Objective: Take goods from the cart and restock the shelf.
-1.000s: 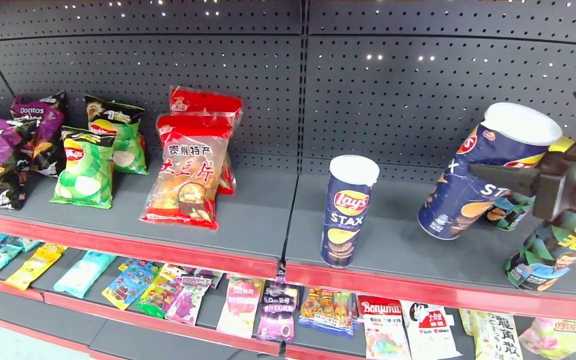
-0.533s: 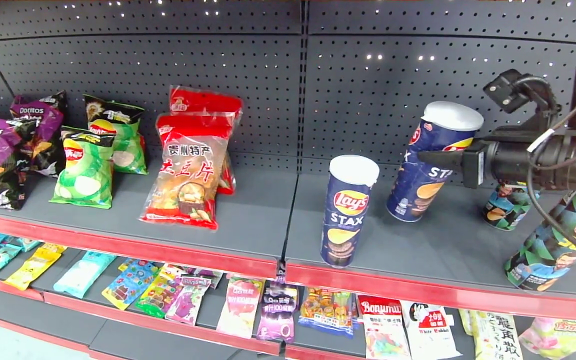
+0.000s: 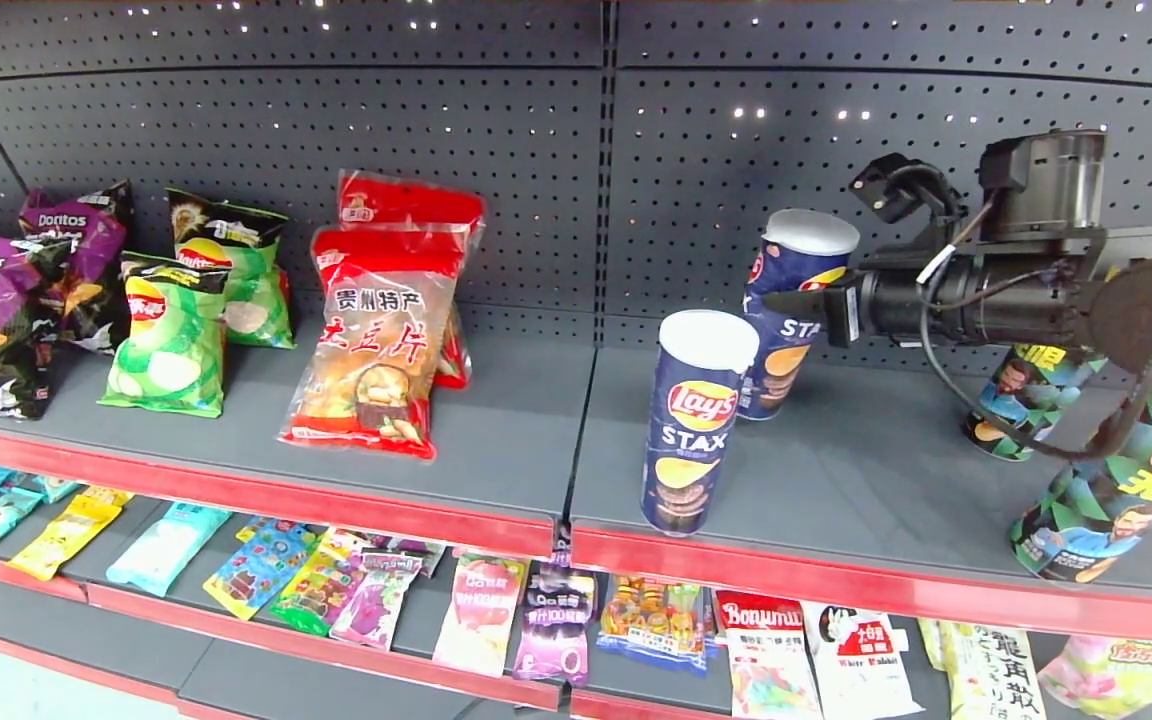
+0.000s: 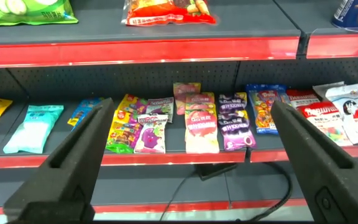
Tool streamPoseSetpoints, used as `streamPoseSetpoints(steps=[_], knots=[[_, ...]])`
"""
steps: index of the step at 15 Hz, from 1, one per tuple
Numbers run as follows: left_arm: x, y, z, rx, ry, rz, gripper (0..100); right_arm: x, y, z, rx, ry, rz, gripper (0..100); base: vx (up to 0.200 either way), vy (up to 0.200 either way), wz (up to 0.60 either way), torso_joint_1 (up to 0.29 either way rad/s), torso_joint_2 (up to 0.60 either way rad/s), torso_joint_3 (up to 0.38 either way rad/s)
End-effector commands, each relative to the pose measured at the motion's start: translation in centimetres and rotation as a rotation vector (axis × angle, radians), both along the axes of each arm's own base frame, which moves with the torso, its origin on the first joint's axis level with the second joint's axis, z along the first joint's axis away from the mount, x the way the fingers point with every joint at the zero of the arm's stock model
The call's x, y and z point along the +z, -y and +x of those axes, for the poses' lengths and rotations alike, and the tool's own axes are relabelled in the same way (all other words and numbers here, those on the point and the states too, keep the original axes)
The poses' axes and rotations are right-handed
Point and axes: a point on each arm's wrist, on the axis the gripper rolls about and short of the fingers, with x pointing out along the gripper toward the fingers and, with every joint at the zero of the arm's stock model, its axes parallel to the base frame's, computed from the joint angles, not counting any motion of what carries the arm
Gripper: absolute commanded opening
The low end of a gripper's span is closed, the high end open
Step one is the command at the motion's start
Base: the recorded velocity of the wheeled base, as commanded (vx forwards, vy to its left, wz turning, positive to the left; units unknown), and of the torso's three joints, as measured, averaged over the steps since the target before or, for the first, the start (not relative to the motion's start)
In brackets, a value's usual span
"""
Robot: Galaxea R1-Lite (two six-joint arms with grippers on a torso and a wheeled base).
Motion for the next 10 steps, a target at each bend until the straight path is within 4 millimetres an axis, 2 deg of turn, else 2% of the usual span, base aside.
streamPoseSetpoints(steps=[1, 2, 5, 10], knots=[[0.0, 0.0, 0.0, 0.0, -0.003, 0.0, 100, -1.1, -0.8, 1.4, 0.017, -0.023, -0.004, 0, 0.0, 0.0, 0.0, 0.0, 0.0, 0.0], [0.0, 0.0, 0.0, 0.0, -0.003, 0.0, 100, -1.5, -1.5, 1.7, 0.038, -0.029, -0.004, 0, 0.0, 0.0, 0.0, 0.0, 0.0, 0.0], [0.0, 0.0, 0.0, 0.0, -0.003, 0.0, 100, -1.6, -2.1, 2.6, 0.046, -0.024, -0.002, 0, 0.0, 0.0, 0.0, 0.0, 0.0, 0.0], [0.0, 0.0, 0.0, 0.0, -0.003, 0.0, 100, -1.9, -2.3, 3.5, 0.045, -0.022, 0.0, 0, 0.0, 0.0, 0.0, 0.0, 0.0, 0.0]])
